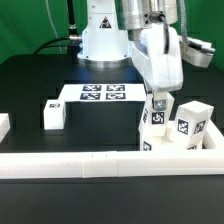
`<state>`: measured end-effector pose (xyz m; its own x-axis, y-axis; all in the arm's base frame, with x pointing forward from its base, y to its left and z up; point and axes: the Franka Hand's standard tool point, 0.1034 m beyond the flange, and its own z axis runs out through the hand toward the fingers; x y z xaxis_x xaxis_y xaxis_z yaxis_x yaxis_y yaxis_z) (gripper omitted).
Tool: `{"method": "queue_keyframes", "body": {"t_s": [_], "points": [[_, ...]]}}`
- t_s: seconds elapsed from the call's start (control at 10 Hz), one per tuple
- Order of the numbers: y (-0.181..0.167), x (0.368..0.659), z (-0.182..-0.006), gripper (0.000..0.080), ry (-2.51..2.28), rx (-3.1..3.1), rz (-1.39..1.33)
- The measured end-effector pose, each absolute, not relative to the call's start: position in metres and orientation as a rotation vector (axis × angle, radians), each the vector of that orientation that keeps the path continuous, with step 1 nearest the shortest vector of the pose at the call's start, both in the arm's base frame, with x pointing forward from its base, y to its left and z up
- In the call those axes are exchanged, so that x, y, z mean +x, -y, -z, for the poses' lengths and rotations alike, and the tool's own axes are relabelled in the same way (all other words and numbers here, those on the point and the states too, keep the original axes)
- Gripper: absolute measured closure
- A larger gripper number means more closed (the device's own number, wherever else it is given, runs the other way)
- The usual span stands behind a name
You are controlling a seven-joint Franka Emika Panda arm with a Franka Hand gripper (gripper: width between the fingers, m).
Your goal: Assemble stool
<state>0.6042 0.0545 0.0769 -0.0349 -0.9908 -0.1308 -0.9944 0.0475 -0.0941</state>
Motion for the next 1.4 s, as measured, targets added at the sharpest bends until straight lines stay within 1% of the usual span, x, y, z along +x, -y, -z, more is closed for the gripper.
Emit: {"method": "queue_keyframes", "body": {"t_s": [0.3,0.8,1.1,1.4], "points": [[-0.0567,0.6045,-0.0770,0.0462,-2.333,-1.851,-0.059],[-0.0543,0.6071,-0.0767,0.0462,-2.664,-1.198,-0.123],[-0.0603,0.6072,-0.0762,0.0462,-2.680,-1.061,-0.128],[-0.0608,0.6068,-0.0766,0.0462,-2.685,-1.069,-0.141]]}}
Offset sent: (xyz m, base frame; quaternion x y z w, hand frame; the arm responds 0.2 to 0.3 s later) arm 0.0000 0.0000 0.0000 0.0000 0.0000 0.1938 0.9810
